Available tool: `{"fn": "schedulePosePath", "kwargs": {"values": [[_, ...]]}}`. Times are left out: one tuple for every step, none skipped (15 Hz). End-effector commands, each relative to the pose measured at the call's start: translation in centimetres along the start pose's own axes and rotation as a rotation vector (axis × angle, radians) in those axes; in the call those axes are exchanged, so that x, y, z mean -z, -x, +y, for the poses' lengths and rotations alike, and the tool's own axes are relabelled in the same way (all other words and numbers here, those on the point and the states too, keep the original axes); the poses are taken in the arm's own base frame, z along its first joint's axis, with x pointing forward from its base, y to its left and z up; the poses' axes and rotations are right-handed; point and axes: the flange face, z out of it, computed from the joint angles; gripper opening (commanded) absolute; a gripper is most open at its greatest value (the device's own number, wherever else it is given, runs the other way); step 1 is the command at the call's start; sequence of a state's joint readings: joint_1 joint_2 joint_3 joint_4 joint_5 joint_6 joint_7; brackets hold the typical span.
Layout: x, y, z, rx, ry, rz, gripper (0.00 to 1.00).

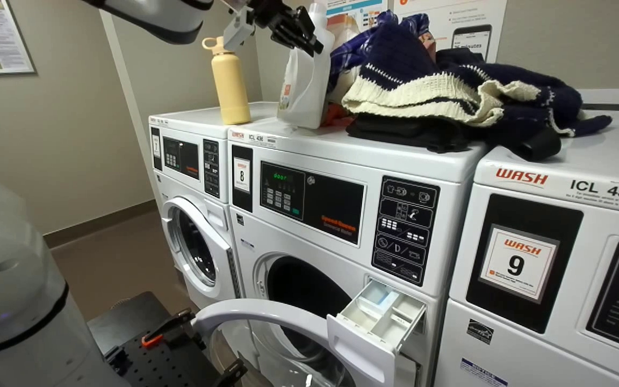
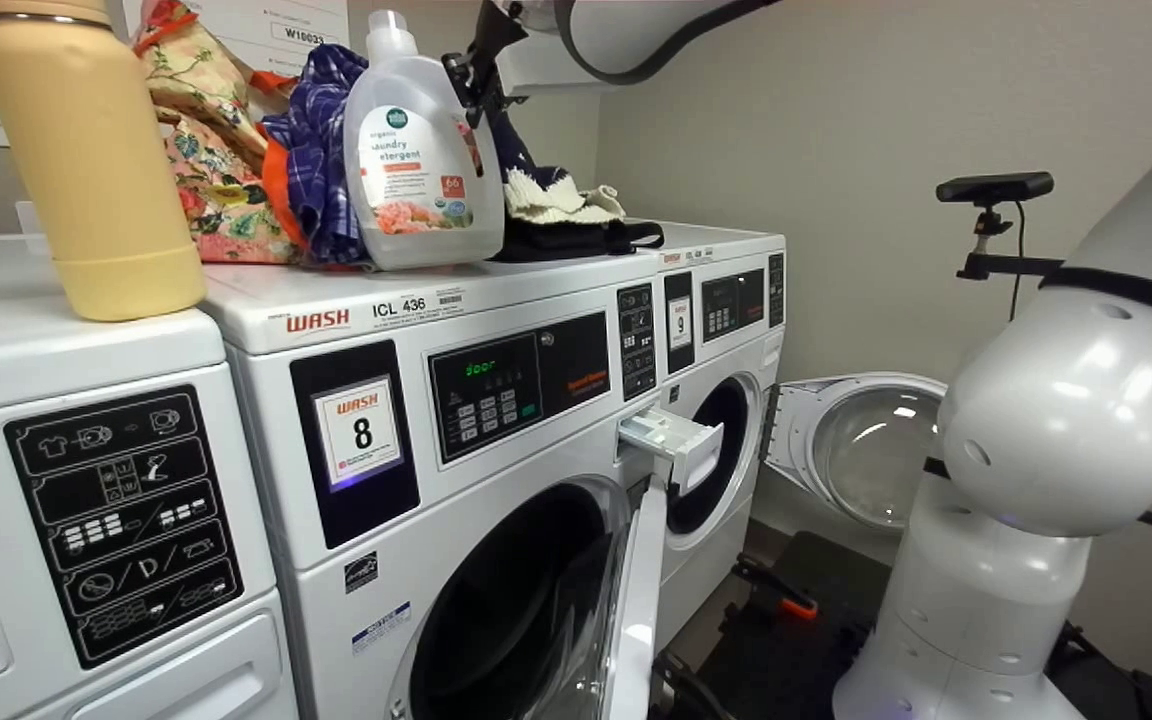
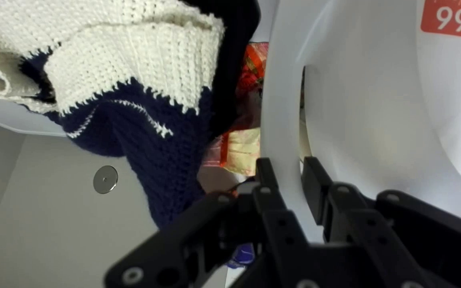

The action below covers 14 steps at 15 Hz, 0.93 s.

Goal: Pour some detergent into the washing machine drawer in the middle

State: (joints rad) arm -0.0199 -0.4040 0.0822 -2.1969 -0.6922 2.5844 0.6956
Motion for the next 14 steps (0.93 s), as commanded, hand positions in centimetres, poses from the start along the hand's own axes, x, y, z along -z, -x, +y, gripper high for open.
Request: {"fn": "schedulePosePath", "kwargs": {"values": [[0.8,0.3,1.0,-0.051,-0.024,0.073,0.06],[0.9,0.4,1.2,-0.058,-0.036,0.094,0.06],[0.9,0.5,1.2,-0.064,-0.046,0.104,0.06],[0.9,0.7,1.2,-0.064,-0.053,0.108,0.36],[1.0,0.7,1.3,-0.066,-0.060,0.110,0.50],[1.3,0.5,1.2,-0.075,-0.070,0.120,0.57],[1.6,0.5,1.1,-0.066,-0.078,0.126,0.63],[1.9,0.4,1.1,-0.056,-0.083,0.135,0.72],[2.2,0.4,1.0,-0.047,-0.088,0.138,0.78],[2.5,0.3,1.0,-0.039,-0.086,0.137,0.85],[2.9,0.2,1.0,-0.037,-0.081,0.137,0.94],[3.3,0.2,1.1,-0.036,-0.080,0.140,0.99],[3.7,0.1,1.2,-0.033,-0.079,0.135,1.00],[4.2,-0.1,1.4,-0.032,-0.066,0.129,1.00]]}}
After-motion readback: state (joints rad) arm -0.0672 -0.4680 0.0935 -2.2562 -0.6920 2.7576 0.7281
